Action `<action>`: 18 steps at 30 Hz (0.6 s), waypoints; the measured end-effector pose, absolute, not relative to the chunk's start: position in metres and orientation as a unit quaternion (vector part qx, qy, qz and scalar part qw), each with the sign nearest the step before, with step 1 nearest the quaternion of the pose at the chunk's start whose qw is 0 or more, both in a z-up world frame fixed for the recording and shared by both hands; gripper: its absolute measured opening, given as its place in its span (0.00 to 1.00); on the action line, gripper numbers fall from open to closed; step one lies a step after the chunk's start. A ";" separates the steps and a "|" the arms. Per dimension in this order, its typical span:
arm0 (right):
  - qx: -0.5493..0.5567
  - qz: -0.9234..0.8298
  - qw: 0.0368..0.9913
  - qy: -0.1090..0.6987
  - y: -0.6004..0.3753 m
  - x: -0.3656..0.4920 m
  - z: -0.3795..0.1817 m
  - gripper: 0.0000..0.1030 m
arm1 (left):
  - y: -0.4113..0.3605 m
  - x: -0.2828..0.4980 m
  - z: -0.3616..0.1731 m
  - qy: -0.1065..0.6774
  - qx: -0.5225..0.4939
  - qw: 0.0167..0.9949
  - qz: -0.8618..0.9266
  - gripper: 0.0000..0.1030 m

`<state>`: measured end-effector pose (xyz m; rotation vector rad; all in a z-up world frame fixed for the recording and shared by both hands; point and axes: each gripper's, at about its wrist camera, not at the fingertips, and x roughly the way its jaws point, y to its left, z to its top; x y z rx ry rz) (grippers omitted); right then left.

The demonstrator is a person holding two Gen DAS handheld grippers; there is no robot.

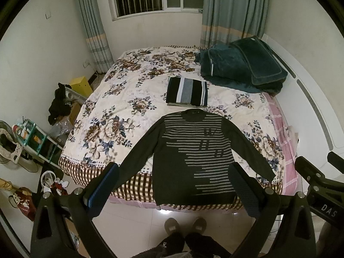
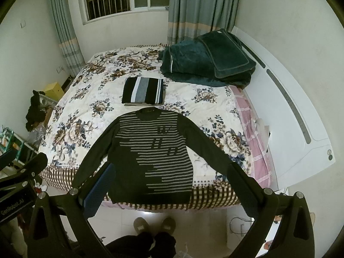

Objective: Fold small clothes

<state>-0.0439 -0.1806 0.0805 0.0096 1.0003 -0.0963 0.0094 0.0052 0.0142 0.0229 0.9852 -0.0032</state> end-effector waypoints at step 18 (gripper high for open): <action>0.007 -0.046 0.877 0.478 -0.181 -0.045 0.082 1.00 | 0.000 0.013 0.019 0.470 0.012 0.883 -0.001 1.00</action>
